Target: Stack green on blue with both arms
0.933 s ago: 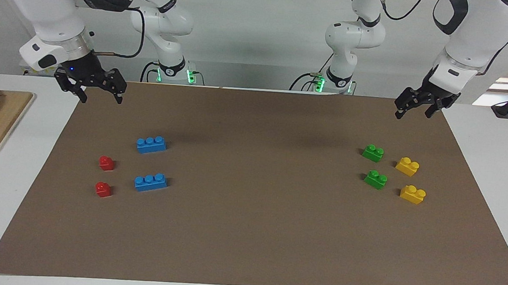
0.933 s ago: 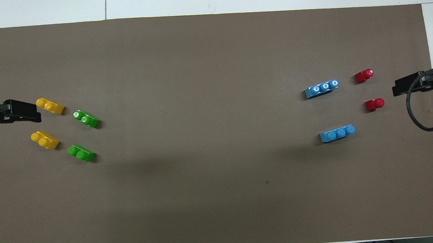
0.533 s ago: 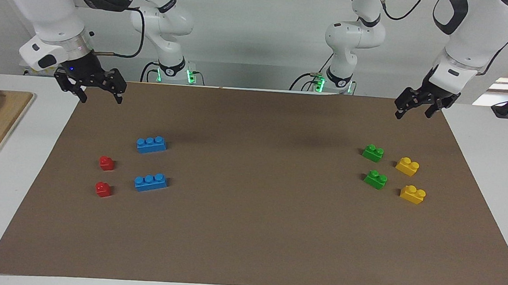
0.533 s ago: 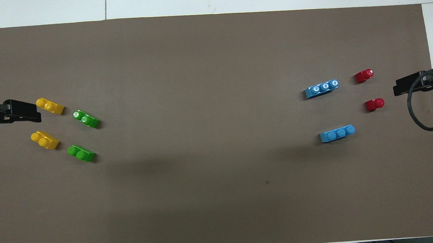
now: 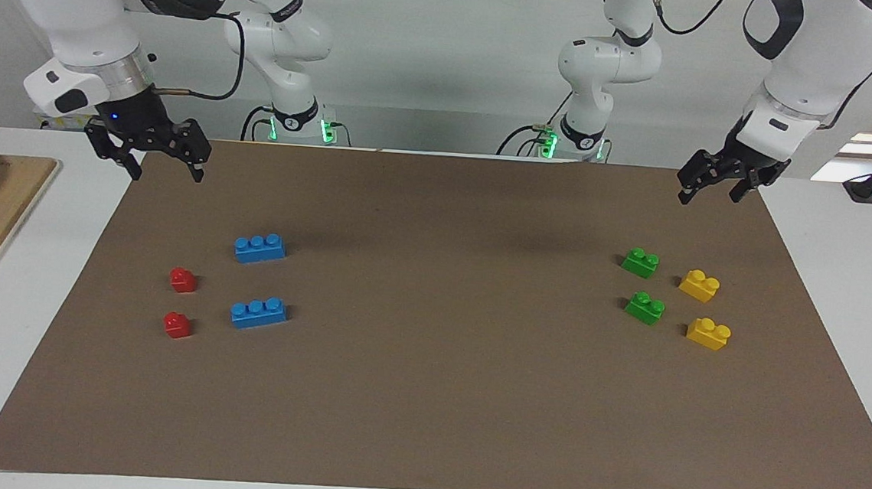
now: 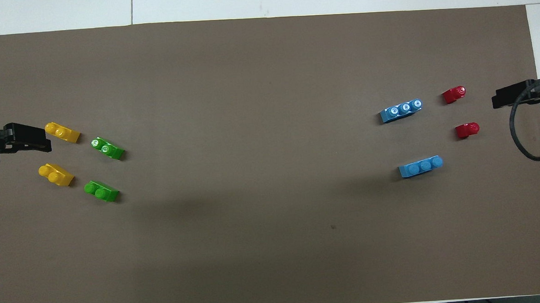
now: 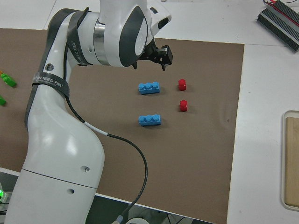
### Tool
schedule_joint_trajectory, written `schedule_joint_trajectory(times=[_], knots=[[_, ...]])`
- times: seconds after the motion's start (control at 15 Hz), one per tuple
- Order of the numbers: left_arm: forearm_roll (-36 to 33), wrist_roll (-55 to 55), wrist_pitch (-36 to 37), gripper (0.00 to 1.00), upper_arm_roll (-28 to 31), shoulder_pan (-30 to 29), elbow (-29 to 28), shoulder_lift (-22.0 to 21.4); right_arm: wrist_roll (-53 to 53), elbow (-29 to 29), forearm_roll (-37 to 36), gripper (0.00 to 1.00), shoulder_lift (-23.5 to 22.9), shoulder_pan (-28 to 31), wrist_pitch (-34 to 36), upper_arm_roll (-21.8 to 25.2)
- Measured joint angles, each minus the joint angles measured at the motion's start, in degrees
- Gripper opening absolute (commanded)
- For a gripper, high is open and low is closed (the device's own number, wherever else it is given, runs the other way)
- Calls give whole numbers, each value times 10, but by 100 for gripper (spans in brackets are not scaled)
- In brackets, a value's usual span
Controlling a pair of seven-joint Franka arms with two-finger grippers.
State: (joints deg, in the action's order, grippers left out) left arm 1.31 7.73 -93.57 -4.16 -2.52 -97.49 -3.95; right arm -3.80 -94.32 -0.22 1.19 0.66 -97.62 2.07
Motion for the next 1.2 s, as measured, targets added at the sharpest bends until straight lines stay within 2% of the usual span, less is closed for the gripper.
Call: schedule_joint_trajectory(times=[0.27, 0.67, 0.93, 1.07, 1.2], knots=[[0, 64, -25, 100, -2, 0, -19, -2, 78, 0, 0, 100, 0, 0, -7, 0], [0, 221, -118, 100, -2, 0, -111, -23, 336, 0, 5, 100, -30, -1, -14, 0], [0, 311, -195, 100, 0, 0, -171, -19, 523, 13, 67, 100, -82, 11, -15, 3], [0, 359, -236, 100, 0, 0, -192, -3, 612, 21, 115, 100, -110, 25, -17, 5], [0, 392, -268, 100, 0, 0, -198, 24, 655, 25, 161, 100, -138, 44, -19, 6]])
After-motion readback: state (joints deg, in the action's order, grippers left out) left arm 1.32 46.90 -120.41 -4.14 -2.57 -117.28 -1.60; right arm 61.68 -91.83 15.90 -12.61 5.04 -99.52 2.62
